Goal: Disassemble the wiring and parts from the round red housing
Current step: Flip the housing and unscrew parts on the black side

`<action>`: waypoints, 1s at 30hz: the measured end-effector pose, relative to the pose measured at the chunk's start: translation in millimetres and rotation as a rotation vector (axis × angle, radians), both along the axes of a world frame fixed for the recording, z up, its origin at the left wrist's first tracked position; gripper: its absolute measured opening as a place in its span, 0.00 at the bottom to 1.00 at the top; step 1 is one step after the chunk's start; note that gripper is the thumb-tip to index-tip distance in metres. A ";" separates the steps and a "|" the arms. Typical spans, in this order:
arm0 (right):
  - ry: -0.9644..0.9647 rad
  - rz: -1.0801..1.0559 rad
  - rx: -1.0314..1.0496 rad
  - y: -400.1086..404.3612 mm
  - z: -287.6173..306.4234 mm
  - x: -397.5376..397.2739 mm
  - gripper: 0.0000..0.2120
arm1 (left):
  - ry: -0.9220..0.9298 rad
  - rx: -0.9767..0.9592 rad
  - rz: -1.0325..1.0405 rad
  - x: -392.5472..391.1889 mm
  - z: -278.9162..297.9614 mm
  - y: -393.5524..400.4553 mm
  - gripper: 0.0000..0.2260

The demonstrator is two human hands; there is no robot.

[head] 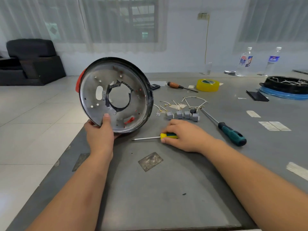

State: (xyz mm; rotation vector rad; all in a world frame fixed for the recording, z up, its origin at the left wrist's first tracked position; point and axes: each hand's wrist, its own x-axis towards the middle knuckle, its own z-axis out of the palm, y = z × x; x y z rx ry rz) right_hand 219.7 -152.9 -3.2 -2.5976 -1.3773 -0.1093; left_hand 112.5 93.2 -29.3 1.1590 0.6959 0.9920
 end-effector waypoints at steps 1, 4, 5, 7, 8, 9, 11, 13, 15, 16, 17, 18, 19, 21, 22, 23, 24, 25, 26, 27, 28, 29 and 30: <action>-0.001 0.013 -0.001 -1.0 0.0 1.2 0.20 | -0.006 -0.008 -0.006 -0.8 0.3 -0.4 0.15; -0.006 0.041 -0.018 -3.1 0.2 4.3 0.18 | -0.025 -0.030 -0.013 -2.2 3.2 -3.4 0.14; -0.006 0.040 -0.026 -4.4 0.3 5.7 0.18 | -0.041 -0.043 -0.015 -2.4 4.0 -4.1 0.13; -0.016 -0.003 -0.027 -9.4 2.2 11.1 0.18 | -0.068 -0.065 -0.024 -2.0 4.2 -4.7 0.11; -0.038 -0.049 -0.011 -13.2 4.4 15.7 0.18 | -0.069 -0.067 -0.028 -1.6 3.8 -4.6 0.10; -0.072 -0.109 0.018 -18.0 7.2 21.1 0.18 | -0.067 -0.068 -0.032 -1.7 3.3 -4.4 0.10; -0.132 -0.258 0.102 -29.8 13.5 33.2 0.17 | -0.069 -0.072 -0.043 -1.2 2.9 -3.3 0.11; -0.166 -0.445 0.169 -44.7 19.1 46.5 0.14 | -0.066 -0.068 -0.055 -0.3 2.1 -2.2 0.13; -0.178 -0.615 0.170 -60.2 22.8 59.0 0.13 | -0.056 -0.052 -0.073 0.9 1.3 -1.9 0.14; -0.176 -0.682 0.154 -66.8 23.7 64.6 0.12 | -0.049 -0.041 -0.079 1.3 0.7 -1.8 0.15; -0.168 -0.744 0.137 -72.9 24.6 69.3 0.12 | -0.040 -0.027 -0.083 1.6 0.2 -1.9 0.16; -0.151 -0.807 0.128 -78.3 25.4 73.3 0.12 | -0.032 -0.011 -0.086 1.9 -0.4 -2.2 0.17; -0.130 -0.869 0.127 -82.6 26.0 77.0 0.11 | -0.030 0.005 -0.091 1.8 -0.9 -2.6 0.17; -0.079 -0.964 0.128 -89.1 25.4 83.0 0.11 | -0.029 0.029 -0.109 1.5 -1.9 -3.6 0.18; -0.056 -0.992 0.125 -91.3 24.3 84.9 0.11 | -0.025 0.037 -0.114 1.4 -2.3 -4.1 0.17; -0.034 -1.008 0.118 -92.4 23.3 85.9 0.10 | -0.021 0.044 -0.117 1.1 -2.3 -4.1 0.17; -0.012 -1.017 0.106 -92.5 22.5 86.3 0.10 | -0.018 0.051 -0.120 0.6 -2.2 -3.8 0.16; 0.007 -1.020 0.091 -91.9 22.0 86.3 0.10 | -0.017 0.056 -0.123 0.3 -1.8 -3.6 0.16; 0.025 -1.022 0.079 -90.9 21.5 86.3 0.10 | -0.017 0.058 -0.125 0.3 -1.8 -3.3 0.15; 0.045 -1.025 0.073 -90.0 21.4 86.2 0.11 | -0.016 0.060 -0.127 0.3 -1.7 -3.2 0.14; 0.061 -1.028 0.074 -89.6 21.2 86.1 0.12 | -0.014 0.059 -0.130 0.8 -2.0 -3.3 0.13; 0.075 -1.032 0.079 -89.4 21.0 85.7 0.13 | -0.012 0.056 -0.133 1.1 -2.2 -3.2 0.13; 0.087 -1.035 0.089 -89.4 20.6 85.6 0.13 | -0.011 0.057 -0.138 1.4 -2.3 -3.1 0.12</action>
